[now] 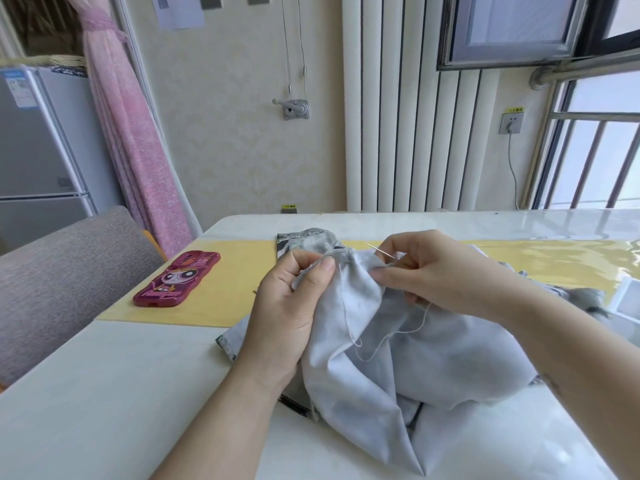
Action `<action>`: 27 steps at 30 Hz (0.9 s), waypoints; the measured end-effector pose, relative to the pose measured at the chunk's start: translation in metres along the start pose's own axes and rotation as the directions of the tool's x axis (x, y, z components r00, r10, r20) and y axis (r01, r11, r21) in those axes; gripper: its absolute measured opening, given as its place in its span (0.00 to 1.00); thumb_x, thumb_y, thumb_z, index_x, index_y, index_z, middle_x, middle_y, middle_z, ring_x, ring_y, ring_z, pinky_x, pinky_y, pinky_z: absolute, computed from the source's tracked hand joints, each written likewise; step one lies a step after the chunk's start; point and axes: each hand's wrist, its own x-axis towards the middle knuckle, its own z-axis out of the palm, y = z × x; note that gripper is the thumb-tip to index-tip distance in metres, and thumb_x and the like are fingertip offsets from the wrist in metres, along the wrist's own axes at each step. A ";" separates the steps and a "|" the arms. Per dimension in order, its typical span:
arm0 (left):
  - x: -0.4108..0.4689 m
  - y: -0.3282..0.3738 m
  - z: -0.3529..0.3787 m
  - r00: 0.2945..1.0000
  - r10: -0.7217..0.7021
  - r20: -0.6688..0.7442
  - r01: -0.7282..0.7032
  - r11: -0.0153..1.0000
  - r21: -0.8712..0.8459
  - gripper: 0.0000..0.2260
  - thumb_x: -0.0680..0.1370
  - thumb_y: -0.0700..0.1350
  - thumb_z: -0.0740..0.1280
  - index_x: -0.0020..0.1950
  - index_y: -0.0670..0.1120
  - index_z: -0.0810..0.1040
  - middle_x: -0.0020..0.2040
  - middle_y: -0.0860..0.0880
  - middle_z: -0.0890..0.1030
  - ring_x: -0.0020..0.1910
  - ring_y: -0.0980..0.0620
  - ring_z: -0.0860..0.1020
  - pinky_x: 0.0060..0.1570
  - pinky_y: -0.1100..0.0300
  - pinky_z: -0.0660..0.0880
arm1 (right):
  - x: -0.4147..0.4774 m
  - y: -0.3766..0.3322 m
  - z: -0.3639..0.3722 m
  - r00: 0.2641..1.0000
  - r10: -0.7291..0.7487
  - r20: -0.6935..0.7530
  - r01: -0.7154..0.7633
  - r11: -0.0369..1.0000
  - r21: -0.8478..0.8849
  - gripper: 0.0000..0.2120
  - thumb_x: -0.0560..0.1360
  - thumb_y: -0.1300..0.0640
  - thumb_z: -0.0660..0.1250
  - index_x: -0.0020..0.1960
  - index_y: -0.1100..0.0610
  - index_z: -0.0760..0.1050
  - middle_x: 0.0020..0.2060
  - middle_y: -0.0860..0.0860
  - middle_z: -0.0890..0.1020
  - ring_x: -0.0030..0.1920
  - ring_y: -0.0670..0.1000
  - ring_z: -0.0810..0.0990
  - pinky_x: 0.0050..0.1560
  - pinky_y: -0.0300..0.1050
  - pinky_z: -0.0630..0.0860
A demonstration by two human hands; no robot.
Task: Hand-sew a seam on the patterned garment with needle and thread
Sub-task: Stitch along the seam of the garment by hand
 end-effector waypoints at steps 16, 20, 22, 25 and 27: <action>0.009 -0.010 -0.011 0.986 -0.102 -0.133 0.104 0.995 0.008 0.10 0.69 0.50 0.72 0.47 0.47 0.85 0.49 0.42 0.85 0.56 0.39 0.80 0.62 0.41 0.72 | 0.009 0.010 -0.011 0.971 -0.030 -0.239 0.021 0.999 -0.041 0.04 0.76 0.51 0.64 0.48 0.50 0.72 0.21 0.43 0.71 0.28 0.47 0.69 0.34 0.44 0.71; 0.007 -0.007 -0.008 0.988 -0.089 -0.126 0.092 0.996 0.011 0.06 0.70 0.47 0.73 0.44 0.48 0.85 0.46 0.42 0.85 0.49 0.43 0.82 0.56 0.46 0.75 | -0.003 -0.016 -0.005 0.957 -0.149 -0.247 0.153 0.988 -0.005 0.11 0.80 0.58 0.55 0.44 0.50 0.74 0.27 0.50 0.69 0.31 0.53 0.69 0.38 0.60 0.73; 0.006 -0.005 -0.006 0.988 -0.079 -0.132 0.080 0.997 0.007 0.06 0.70 0.47 0.71 0.43 0.48 0.86 0.45 0.43 0.85 0.46 0.45 0.81 0.54 0.47 0.75 | -0.009 -0.026 0.009 0.961 -0.212 -0.177 0.203 0.977 -0.069 0.12 0.80 0.58 0.55 0.43 0.51 0.75 0.27 0.47 0.70 0.30 0.47 0.69 0.39 0.53 0.73; 0.005 -0.003 -0.005 0.987 -0.052 -0.155 0.058 0.998 0.037 0.07 0.70 0.49 0.70 0.42 0.48 0.85 0.44 0.43 0.85 0.44 0.47 0.81 0.51 0.48 0.76 | -0.013 -0.027 0.030 0.972 -0.222 -0.078 0.209 0.967 -0.147 0.12 0.80 0.57 0.56 0.41 0.48 0.75 0.25 0.42 0.73 0.29 0.43 0.70 0.33 0.40 0.68; 0.005 -0.003 -0.005 0.985 -0.053 -0.163 0.059 0.998 0.036 0.08 0.69 0.50 0.70 0.41 0.47 0.85 0.43 0.41 0.85 0.43 0.47 0.81 0.50 0.49 0.76 | -0.014 -0.025 0.037 0.981 -0.189 -0.052 0.176 0.967 -0.185 0.13 0.79 0.56 0.55 0.40 0.50 0.75 0.24 0.42 0.74 0.28 0.44 0.71 0.35 0.43 0.71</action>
